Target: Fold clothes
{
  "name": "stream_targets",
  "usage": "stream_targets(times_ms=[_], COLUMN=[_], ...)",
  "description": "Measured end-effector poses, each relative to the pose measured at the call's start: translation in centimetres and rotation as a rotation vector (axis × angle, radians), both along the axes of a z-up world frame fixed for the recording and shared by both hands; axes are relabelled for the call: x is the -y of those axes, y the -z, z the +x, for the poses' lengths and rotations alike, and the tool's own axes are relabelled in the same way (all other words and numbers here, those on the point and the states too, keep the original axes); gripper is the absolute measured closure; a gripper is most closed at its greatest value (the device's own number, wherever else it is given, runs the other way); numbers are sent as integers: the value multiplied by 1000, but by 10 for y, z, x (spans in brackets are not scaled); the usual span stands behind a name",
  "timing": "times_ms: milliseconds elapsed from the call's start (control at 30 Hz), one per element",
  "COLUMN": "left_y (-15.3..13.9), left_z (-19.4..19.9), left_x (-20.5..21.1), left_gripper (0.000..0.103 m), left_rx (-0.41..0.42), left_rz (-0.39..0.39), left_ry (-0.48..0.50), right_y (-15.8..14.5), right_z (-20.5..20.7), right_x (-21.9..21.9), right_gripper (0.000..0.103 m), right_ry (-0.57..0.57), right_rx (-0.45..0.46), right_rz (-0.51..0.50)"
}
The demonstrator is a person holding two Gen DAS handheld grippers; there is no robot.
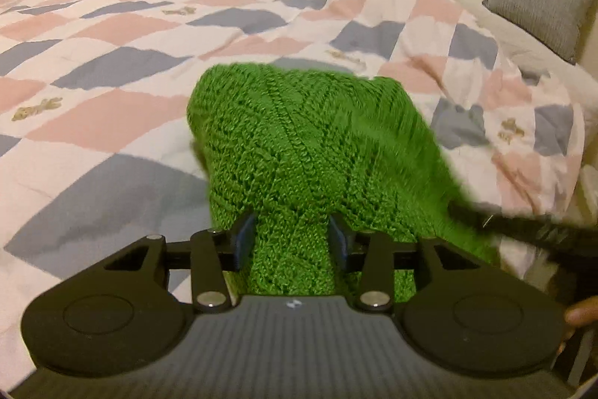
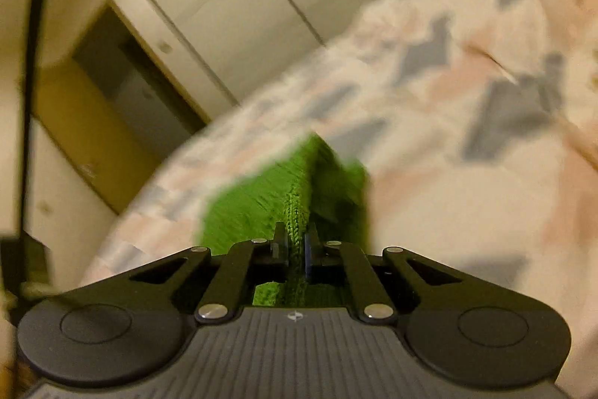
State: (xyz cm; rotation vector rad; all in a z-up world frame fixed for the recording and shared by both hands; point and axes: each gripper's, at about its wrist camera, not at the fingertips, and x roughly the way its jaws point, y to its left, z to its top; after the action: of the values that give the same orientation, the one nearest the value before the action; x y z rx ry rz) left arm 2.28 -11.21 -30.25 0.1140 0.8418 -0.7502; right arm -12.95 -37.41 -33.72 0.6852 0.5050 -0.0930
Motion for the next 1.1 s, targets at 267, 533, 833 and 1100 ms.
stream_targets(times_ms=[267,533,833,1100], left_y=[-1,-15,-16,-15], left_z=[8,22,88,95], left_x=[-2,5,20,31], left_gripper=[64,65,65,65], left_rx=[-20,7,-5,15], left_rz=[-18,-15,-7,10], left_ry=[-11,2,-40,-9], right_y=[8,10,27,32], right_z=[5,54,106,120], right_x=[14,54,74,69], right_gripper=[74,67,59,90], right_ry=[-43,-79,-106,-140], right_rx=[35,95,87,100], right_rz=[125,225,291,270])
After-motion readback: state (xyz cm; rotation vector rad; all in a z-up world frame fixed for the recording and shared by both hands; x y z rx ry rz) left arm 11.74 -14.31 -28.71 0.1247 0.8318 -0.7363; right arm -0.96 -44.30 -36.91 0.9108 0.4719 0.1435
